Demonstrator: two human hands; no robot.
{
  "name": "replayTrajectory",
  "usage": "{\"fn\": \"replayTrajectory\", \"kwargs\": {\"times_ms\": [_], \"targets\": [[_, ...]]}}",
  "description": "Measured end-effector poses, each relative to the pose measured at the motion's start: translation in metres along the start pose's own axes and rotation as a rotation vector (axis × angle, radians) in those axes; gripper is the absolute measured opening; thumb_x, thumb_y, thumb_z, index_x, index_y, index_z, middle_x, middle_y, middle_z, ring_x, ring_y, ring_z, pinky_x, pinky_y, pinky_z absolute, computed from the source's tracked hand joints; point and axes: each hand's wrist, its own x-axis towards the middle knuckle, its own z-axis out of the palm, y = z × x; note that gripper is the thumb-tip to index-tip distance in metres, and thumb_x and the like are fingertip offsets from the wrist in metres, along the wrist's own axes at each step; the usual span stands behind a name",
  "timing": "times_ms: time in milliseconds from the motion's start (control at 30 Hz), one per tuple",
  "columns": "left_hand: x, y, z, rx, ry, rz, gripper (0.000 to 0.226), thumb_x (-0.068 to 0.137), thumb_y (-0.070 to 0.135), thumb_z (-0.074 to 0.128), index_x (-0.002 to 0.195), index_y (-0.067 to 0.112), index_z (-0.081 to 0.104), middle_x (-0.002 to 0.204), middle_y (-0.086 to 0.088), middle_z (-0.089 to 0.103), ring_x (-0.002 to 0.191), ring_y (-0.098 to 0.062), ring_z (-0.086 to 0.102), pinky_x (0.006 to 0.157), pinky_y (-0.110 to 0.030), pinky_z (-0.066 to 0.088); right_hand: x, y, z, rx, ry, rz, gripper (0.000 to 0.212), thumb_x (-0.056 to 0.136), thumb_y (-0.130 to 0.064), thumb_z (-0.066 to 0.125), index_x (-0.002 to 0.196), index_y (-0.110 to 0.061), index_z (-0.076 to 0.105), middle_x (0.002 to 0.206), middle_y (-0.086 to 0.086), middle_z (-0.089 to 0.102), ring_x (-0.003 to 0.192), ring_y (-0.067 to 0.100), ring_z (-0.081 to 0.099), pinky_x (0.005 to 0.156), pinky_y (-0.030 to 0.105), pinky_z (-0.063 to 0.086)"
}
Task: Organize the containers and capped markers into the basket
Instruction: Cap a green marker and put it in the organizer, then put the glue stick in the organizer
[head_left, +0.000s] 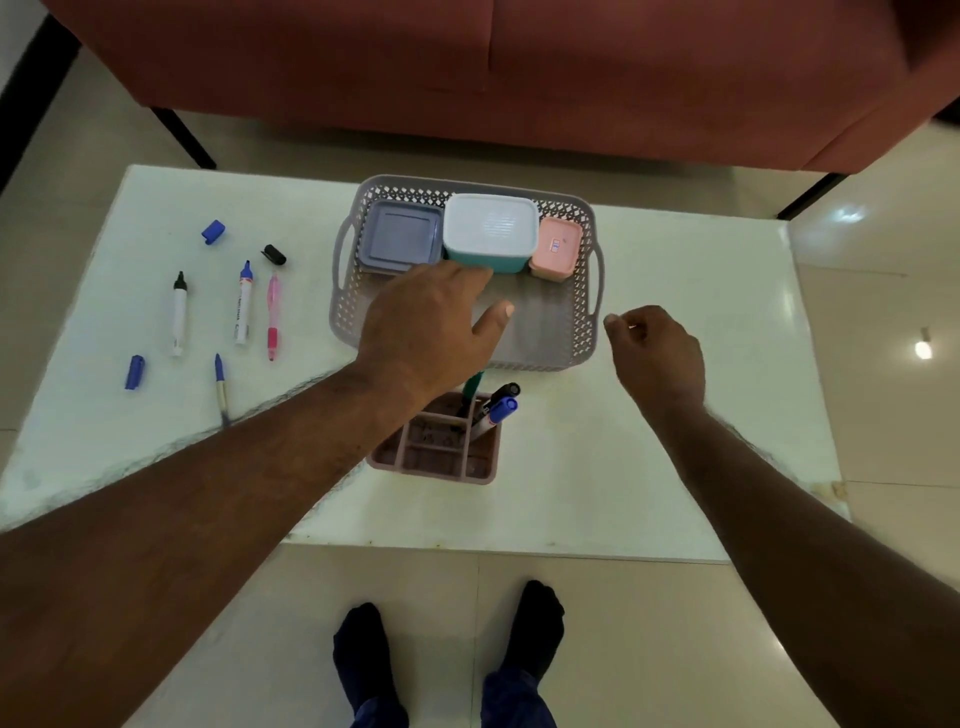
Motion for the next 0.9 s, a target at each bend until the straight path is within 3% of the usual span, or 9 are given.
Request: {"fn": "replayTrajectory", "kwargs": {"times_ms": [200, 433, 533, 633, 700, 767, 833, 900], "targets": [[0.003, 0.021, 0.011, 0.027, -0.021, 0.055, 0.062, 0.094, 0.053, 0.038, 0.137, 0.011, 0.052, 0.131, -0.01, 0.062, 0.118, -0.029, 0.057, 0.097, -0.044, 0.048, 0.017, 0.048, 0.008, -0.185, -0.142, 0.05, 0.05, 0.091, -0.043, 0.059, 0.137, -0.025, 0.052, 0.133, 0.009, 0.054, 0.12, 0.032, 0.055, 0.099, 0.039, 0.044], [0.007, 0.028, 0.022, 0.04, -0.025, 0.071, 0.062, 0.093, 0.052, 0.041, 0.139, 0.012, 0.051, 0.138, -0.009, 0.058, 0.124, -0.028, 0.053, 0.102, -0.043, 0.043, 0.029, 0.06, 0.023, -0.359, -0.339, 0.006, 0.057, 0.093, -0.045, 0.055, 0.145, -0.026, 0.043, 0.146, 0.007, 0.041, 0.129, 0.032, 0.045, 0.101, 0.044, 0.043], [0.009, 0.029, 0.025, 0.071, -0.034, 0.08, 0.065, 0.093, 0.054, 0.038, 0.143, 0.013, 0.047, 0.144, -0.01, 0.052, 0.13, -0.028, 0.05, 0.106, -0.044, 0.039, 0.028, 0.063, 0.027, -0.391, -0.333, -0.004, 0.047, 0.094, -0.038, 0.053, 0.138, -0.021, 0.05, 0.133, 0.012, 0.047, 0.12, 0.034, 0.05, 0.093, 0.041, 0.046], [0.009, 0.029, 0.027, 0.092, -0.039, 0.083, 0.067, 0.092, 0.055, 0.037, 0.144, 0.013, 0.044, 0.147, -0.01, 0.049, 0.133, -0.028, 0.047, 0.11, -0.045, 0.035, 0.029, 0.067, 0.029, -0.315, -0.288, 0.013, 0.027, 0.092, -0.026, 0.055, 0.117, -0.022, 0.065, 0.117, 0.012, 0.054, 0.103, 0.034, 0.06, 0.079, 0.033, 0.046], [0.008, 0.029, 0.028, 0.105, -0.044, 0.081, 0.068, 0.092, 0.054, 0.037, 0.146, 0.013, 0.043, 0.149, -0.011, 0.047, 0.135, -0.028, 0.045, 0.111, -0.045, 0.032, 0.03, 0.068, 0.028, -0.263, -0.28, 0.052, 0.027, 0.084, -0.015, 0.056, 0.102, -0.027, 0.071, 0.109, 0.005, 0.063, 0.094, 0.029, 0.063, 0.074, 0.027, 0.043], [0.006, 0.029, 0.028, 0.113, -0.042, 0.076, 0.069, 0.092, 0.054, 0.037, 0.147, 0.013, 0.041, 0.151, -0.011, 0.044, 0.137, -0.028, 0.042, 0.113, -0.044, 0.029, 0.03, 0.064, 0.024, -0.171, -0.267, 0.128, 0.028, 0.078, -0.008, 0.055, 0.094, -0.025, 0.071, 0.091, -0.004, 0.067, 0.088, 0.022, 0.063, 0.071, 0.024, 0.043], [0.004, 0.026, 0.027, 0.121, -0.039, 0.073, 0.07, 0.093, 0.055, 0.036, 0.149, 0.014, 0.037, 0.154, -0.011, 0.04, 0.14, -0.029, 0.038, 0.115, -0.044, 0.027, 0.027, 0.054, 0.017, -0.066, -0.22, 0.155, 0.017, 0.078, -0.009, 0.058, 0.086, -0.022, 0.066, 0.071, -0.011, 0.061, 0.083, 0.021, 0.062, 0.065, 0.025, 0.04], [0.002, 0.022, 0.026, 0.132, -0.045, 0.067, 0.072, 0.093, 0.056, 0.036, 0.151, 0.014, 0.033, 0.157, -0.011, 0.034, 0.143, -0.03, 0.033, 0.116, -0.044, 0.025, 0.026, 0.04, 0.009, 0.055, -0.145, 0.141, 0.009, 0.076, -0.017, 0.065, 0.082, -0.02, 0.058, 0.07, -0.009, 0.059, 0.079, 0.025, 0.065, 0.062, 0.03, 0.045]]}}
